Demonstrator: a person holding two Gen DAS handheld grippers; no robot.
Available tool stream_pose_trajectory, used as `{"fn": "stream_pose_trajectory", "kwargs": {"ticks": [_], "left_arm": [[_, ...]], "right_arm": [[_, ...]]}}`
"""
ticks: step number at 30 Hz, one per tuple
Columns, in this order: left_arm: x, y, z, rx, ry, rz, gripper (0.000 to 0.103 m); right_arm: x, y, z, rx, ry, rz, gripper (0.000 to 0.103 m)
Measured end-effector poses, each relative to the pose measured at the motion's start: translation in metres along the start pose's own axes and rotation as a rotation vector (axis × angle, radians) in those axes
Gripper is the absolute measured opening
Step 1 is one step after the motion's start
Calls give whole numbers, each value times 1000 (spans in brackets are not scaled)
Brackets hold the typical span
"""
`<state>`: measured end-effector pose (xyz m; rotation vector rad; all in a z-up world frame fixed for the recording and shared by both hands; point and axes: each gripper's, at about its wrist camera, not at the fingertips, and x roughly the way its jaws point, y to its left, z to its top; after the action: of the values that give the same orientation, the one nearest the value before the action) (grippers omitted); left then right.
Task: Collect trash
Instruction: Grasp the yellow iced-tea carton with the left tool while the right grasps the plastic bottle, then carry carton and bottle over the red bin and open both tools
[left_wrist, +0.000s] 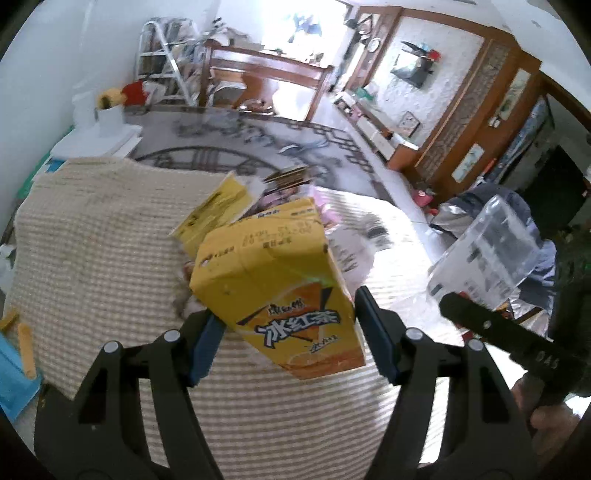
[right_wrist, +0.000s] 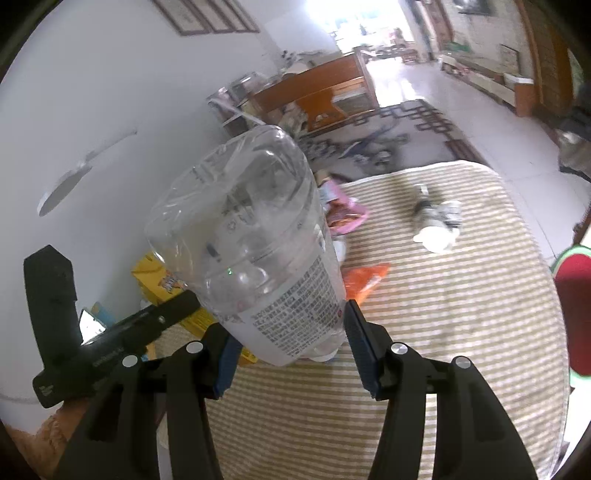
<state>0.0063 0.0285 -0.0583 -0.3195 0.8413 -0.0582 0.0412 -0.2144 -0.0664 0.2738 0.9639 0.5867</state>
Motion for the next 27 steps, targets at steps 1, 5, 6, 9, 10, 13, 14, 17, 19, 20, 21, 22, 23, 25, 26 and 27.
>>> {"fn": "stream_pose_trajectory", "kwargs": {"ticks": [1, 5, 6, 9, 10, 13, 14, 17, 19, 20, 21, 22, 23, 25, 26, 27], "left_arm": [[2, -6, 2, 10, -2, -9, 66], [7, -26, 4, 41, -2, -34, 66], [8, -30, 4, 47, -2, -37, 66], [10, -44, 5, 61, -1, -44, 66], [12, -48, 5, 64, -2, -45, 66], [17, -56, 5, 63, 0, -40, 66], [19, -59, 5, 61, 2, -37, 66], [27, -70, 5, 54, 11, -30, 66], [33, -79, 5, 50, 15, -31, 66], [36, -85, 6, 48, 17, -34, 66], [39, -89, 7, 48, 18, -37, 66], [43, -96, 8, 48, 20, -40, 66], [49, -106, 9, 51, 22, -46, 66], [58, -123, 11, 56, 24, -60, 66], [61, -130, 12, 59, 25, -66, 66], [67, -143, 12, 66, 26, -77, 66]], "right_arm": [[-3, -5, 0, 11, -6, -7, 51], [-13, -24, 1, 47, -21, -25, 51], [-15, -30, 2, 57, -25, -29, 51], [-21, -41, 3, 71, -33, -35, 51], [-23, -45, 4, 74, -36, -36, 51], [-27, -57, 5, 81, -39, -36, 51], [-28, -62, 5, 85, -37, -36, 51], [-31, -76, 8, 95, -28, -38, 51], [-37, -87, 11, 98, -24, -44, 51], [-40, -93, 13, 99, -24, -48, 51], [-44, -100, 14, 100, -25, -54, 51], [-49, -107, 16, 103, -28, -62, 51], [-53, -113, 17, 106, -31, -68, 51], [-64, -131, 19, 119, -40, -86, 51], [-70, -142, 20, 127, -44, -96, 51], [-74, -150, 21, 135, -47, -104, 51]]}}
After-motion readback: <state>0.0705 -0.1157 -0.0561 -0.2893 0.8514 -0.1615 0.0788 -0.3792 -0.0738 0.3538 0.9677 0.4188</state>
